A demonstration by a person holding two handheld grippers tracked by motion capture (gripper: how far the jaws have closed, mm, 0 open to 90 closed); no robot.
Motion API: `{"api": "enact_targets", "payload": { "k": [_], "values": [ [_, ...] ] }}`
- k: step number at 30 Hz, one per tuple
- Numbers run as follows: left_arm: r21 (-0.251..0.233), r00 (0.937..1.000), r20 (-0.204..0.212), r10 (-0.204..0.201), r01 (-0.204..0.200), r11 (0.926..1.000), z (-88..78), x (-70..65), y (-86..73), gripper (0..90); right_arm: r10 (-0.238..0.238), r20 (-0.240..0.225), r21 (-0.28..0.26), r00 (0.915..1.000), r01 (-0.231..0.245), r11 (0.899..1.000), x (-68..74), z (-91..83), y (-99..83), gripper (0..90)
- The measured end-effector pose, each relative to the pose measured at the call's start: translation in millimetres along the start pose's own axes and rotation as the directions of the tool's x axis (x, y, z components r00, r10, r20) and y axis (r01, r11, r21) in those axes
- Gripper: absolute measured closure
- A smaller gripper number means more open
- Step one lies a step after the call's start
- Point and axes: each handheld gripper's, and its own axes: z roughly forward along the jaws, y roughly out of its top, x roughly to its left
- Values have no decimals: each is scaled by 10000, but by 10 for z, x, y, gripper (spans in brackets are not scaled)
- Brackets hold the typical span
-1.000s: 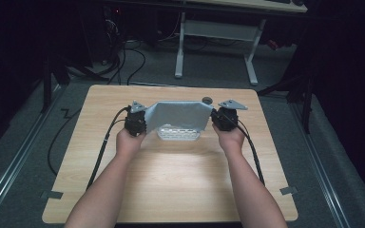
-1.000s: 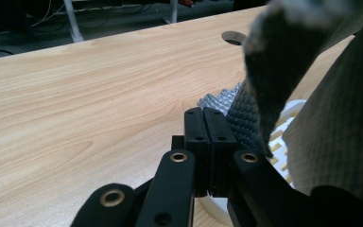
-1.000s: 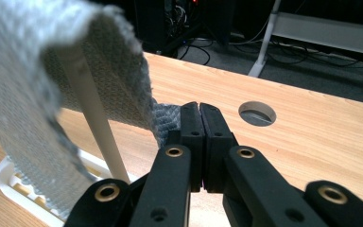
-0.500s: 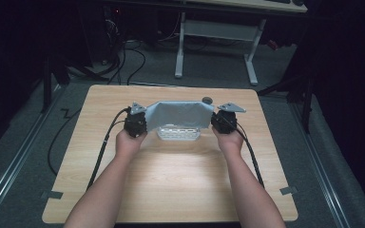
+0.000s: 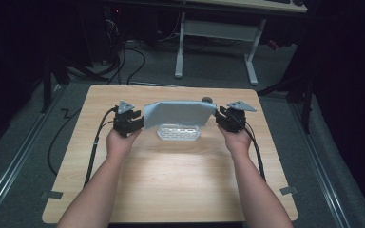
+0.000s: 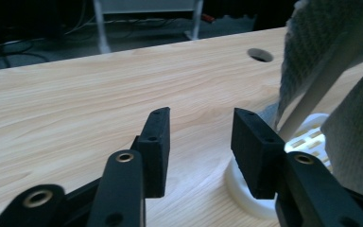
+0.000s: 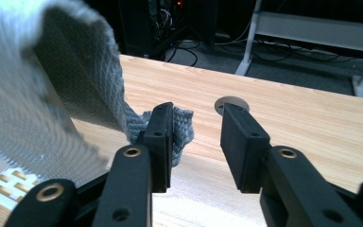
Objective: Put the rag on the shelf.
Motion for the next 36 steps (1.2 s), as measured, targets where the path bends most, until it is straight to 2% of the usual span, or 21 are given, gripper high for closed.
{"api": "enact_targets", "payload": {
  "k": [1,3,8,12,16,18,20,22,24,26,29,30,36],
  "values": [
    [-195,10000,36,-32,32,9998,-61,17,-2,566,-18,-20,-25,10000,18,10000,-6,-16,7,631],
    [-294,10000,62,-19,21,9996,-136,41,-9,549,-28,-5,-5,10000,28,10000,-11,-60,23,633],
    [-376,9998,167,-129,135,9992,-301,100,-65,506,-115,11,-133,9999,115,9998,-21,-169,48,609],
    [-421,9998,194,-82,90,9991,-415,122,-122,484,-146,-92,-237,9999,144,9996,-15,-251,48,602],
    [-487,9997,249,-24,37,9988,-520,113,-177,472,-301,-3,-418,9995,300,9987,-7,-335,1,602],
    [-330,9996,259,65,-56,9994,-563,91,-195,461,-250,17,-259,9997,251,9993,-8,-376,-33,596],
    [-461,9993,342,177,-162,9988,-627,52,-230,457,-343,122,-178,9993,345,9992,-6,-419,-55,592],
    [-459,9990,407,196,-178,9988,-675,14,-264,457,-349,120,-386,9993,353,9986,-3,-474,-89,589],
    [-382,9986,436,288,-272,9989,-715,-26,-306,452,-262,55,-244,9996,263,9994,2,-536,-121,570],
    [-308,9982,478,376,-362,9989,-755,-60,-350,447,-326,-22,-437,9995,324,9985,14,-593,-169,568],
    [-329,9969,702,366,-344,9989,-850,-134,-457,443,-610,-25,-287,9981,609,9977,67,-697,-240,530],
    [-305,9963,765,387,-364,9989,-879,-161,-495,441,-759,-84,-526,9971,753,9958,89,-750,-284,522],
    [-100,9910,1211,571,-563,9984,-1044,-368,-749,434,-613,-399,-488,9973,594,9970,221,-1003,-532,466]
  ]
}}
